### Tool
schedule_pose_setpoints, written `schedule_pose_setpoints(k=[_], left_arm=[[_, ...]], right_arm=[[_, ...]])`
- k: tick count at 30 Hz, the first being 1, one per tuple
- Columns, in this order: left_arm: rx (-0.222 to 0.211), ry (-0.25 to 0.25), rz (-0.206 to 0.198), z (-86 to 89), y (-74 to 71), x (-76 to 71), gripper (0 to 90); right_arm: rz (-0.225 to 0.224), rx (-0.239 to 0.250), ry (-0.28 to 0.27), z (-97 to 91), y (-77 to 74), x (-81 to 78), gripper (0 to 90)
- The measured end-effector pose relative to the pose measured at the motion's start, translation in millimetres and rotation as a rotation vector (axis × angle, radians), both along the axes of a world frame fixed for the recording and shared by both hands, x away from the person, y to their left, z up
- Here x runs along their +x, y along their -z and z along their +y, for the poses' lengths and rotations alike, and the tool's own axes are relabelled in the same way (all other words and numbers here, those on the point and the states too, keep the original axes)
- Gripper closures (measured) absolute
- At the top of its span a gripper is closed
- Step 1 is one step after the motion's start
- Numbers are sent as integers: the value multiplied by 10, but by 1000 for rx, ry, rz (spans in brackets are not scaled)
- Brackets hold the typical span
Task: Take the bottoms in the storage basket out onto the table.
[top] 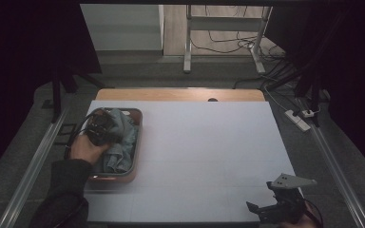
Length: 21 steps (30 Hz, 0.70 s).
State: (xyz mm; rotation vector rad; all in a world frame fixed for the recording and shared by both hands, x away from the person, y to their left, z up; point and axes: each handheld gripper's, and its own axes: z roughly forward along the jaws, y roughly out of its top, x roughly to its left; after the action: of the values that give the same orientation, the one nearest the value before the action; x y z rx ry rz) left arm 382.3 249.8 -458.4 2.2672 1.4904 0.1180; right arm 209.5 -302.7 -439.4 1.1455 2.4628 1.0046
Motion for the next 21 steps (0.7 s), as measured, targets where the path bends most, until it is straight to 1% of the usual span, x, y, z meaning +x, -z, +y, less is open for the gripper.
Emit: schedule_pose_setpoints(k=[2, 6, 12, 18, 21], left_arm=[[-6, -3, -5, 24, -48, -3, 701], [-37, -3, -14, 66, -152, -4, 701], [-35, 11, -27, 76, -316, -11, 700], [-49, 20, -47, 83, -477, -9, 700], [-44, 25, -58, 78, -553, -7, 699]], right_arm=[[0, 0, 0, -1, 0, 1, 5], [0, 0, 2, -3, -1, 1, 5], [-1, 1, 4, -4, -1, 2, 5], [-1, 2, 6, -4, -1, 1, 5], [-1, 1, 7, -4, -2, 1, 5]])
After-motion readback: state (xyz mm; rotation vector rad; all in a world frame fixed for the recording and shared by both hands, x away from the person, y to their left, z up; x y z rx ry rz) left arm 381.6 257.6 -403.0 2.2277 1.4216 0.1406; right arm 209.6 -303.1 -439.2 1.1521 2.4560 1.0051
